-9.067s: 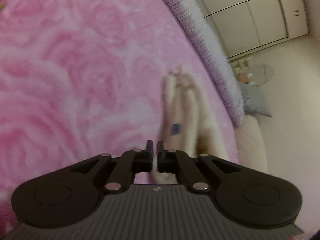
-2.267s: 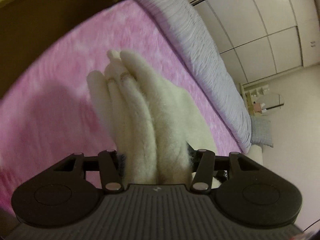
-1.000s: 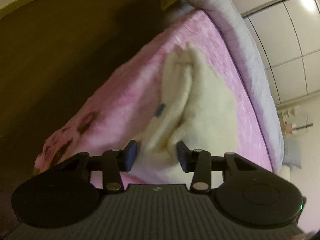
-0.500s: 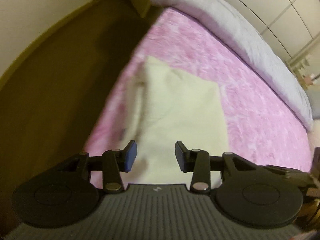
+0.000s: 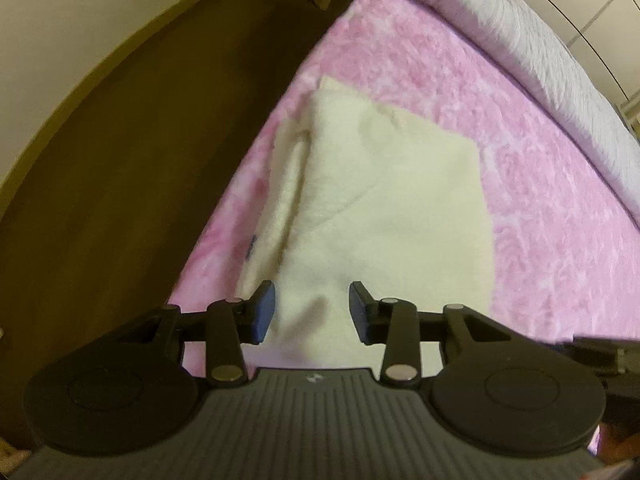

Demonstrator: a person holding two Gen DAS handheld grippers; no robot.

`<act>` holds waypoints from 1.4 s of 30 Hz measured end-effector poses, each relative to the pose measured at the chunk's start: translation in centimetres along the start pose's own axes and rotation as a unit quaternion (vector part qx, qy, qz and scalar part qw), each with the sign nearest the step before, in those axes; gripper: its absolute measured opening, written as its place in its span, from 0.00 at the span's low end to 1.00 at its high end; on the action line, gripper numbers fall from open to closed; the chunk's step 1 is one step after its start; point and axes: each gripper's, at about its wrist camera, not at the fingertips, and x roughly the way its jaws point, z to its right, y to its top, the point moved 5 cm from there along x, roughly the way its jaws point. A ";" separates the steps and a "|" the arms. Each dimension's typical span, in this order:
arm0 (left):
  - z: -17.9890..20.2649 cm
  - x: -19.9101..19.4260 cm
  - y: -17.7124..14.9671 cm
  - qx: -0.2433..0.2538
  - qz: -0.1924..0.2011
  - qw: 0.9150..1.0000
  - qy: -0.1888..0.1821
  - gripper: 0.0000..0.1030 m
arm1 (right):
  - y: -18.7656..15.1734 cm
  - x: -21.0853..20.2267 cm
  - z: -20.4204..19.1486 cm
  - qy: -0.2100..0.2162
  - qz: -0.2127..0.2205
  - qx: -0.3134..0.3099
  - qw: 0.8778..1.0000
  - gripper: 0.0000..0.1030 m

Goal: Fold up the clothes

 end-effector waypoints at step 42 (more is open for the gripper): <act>35.4 -22.5 -19.0 -0.146 0.204 0.941 0.227 0.86 | -7.4 -30.2 14.5 0.057 0.081 -0.256 0.962 0.86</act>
